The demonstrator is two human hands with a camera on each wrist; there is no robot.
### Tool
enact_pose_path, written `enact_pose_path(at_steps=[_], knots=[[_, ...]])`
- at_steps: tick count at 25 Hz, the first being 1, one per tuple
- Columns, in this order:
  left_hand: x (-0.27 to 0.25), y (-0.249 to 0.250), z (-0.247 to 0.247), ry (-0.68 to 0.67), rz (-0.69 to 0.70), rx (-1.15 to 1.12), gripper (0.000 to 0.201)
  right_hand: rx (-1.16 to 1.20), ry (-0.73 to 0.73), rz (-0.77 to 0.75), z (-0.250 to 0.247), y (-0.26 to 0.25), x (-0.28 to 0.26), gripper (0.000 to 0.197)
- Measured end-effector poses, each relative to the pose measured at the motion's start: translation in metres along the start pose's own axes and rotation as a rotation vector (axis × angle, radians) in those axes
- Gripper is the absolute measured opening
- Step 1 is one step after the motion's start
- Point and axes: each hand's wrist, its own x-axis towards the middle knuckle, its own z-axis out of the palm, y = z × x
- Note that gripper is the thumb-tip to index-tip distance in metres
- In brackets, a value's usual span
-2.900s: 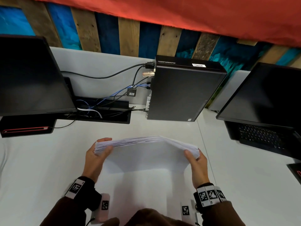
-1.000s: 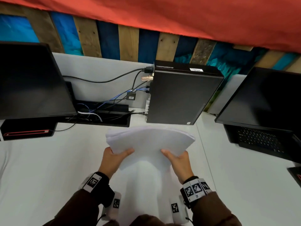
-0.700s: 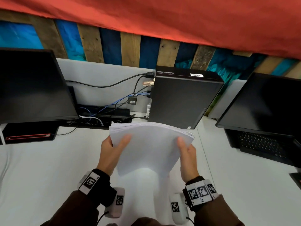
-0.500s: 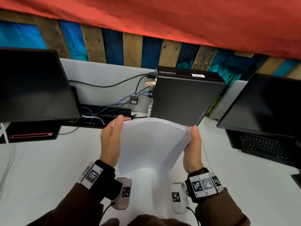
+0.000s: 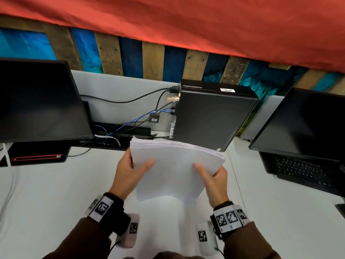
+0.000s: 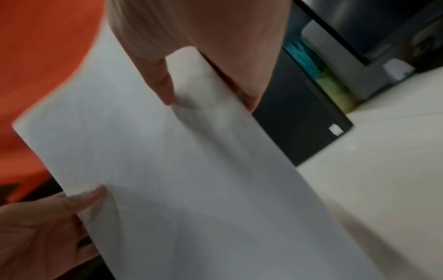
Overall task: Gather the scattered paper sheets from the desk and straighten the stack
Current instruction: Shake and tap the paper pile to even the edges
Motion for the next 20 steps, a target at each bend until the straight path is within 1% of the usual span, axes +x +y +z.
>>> enact_pose_path(at_steps=[1, 3, 5, 7, 8, 10, 11, 12, 13, 14, 16, 17, 19, 20], knots=[[-0.004, -0.023, -0.006, -0.013, -0.048, 0.097, 0.035, -0.073, 0.003, 0.048, -0.002, 0.018, -0.003, 0.018], [-0.012, -0.061, -0.015, -0.033, -0.117, 0.268, 0.027, -0.199, -0.023, 0.104, -0.006, 0.049, -0.009, 0.026], [-0.014, -0.074, -0.014, -0.016, -0.119, 0.362, 0.018, -0.247, -0.036, 0.120, -0.007, 0.063, -0.011, 0.028], [-0.012, -0.066, -0.011, 0.023, -0.080, 0.412, 0.027, -0.285, -0.029, 0.097, -0.004, 0.061, -0.004, 0.027], [-0.009, -0.058, -0.014, 0.052, -0.055, 0.429, 0.028, -0.319, -0.037, 0.075, 0.003, 0.056, 0.001, 0.025], [-0.002, -0.045, -0.027, 0.112, 0.004, 0.469, 0.017, -0.343, -0.075, 0.030, 0.020, 0.049, 0.010, 0.016], [0.003, -0.040, -0.039, 0.132, 0.006, 0.498, 0.015, -0.336, -0.098, 0.025, 0.031, 0.049, 0.013, 0.013], [0.007, -0.036, -0.055, 0.129, -0.023, 0.541, 0.019, -0.334, -0.129, 0.032, 0.045, 0.051, 0.014, 0.011], [0.012, -0.036, -0.074, 0.107, -0.083, 0.604, 0.023, -0.330, -0.171, 0.060, 0.060, 0.055, 0.014, 0.009], [0.015, -0.040, -0.093, 0.088, -0.162, 0.683, 0.025, -0.343, -0.216, 0.097, 0.075, 0.062, 0.013, 0.007], [0.016, -0.055, -0.130, 0.063, -0.328, 0.819, 0.028, -0.386, -0.293, 0.174, 0.107, 0.081, 0.008, 0.012], [0.016, -0.063, -0.146, 0.060, -0.395, 0.842, 0.030, -0.407, -0.321, 0.207, 0.124, 0.092, 0.004, 0.011], [0.012, -0.080, -0.170, 0.085, -0.487, 0.870, 0.034, -0.454, -0.356, 0.280, 0.154, 0.115, -0.006, 0.001], [0.010, -0.090, -0.180, 0.095, -0.523, 0.895, 0.036, -0.478, -0.376, 0.317, 0.166, 0.126, -0.013, 0.001]])
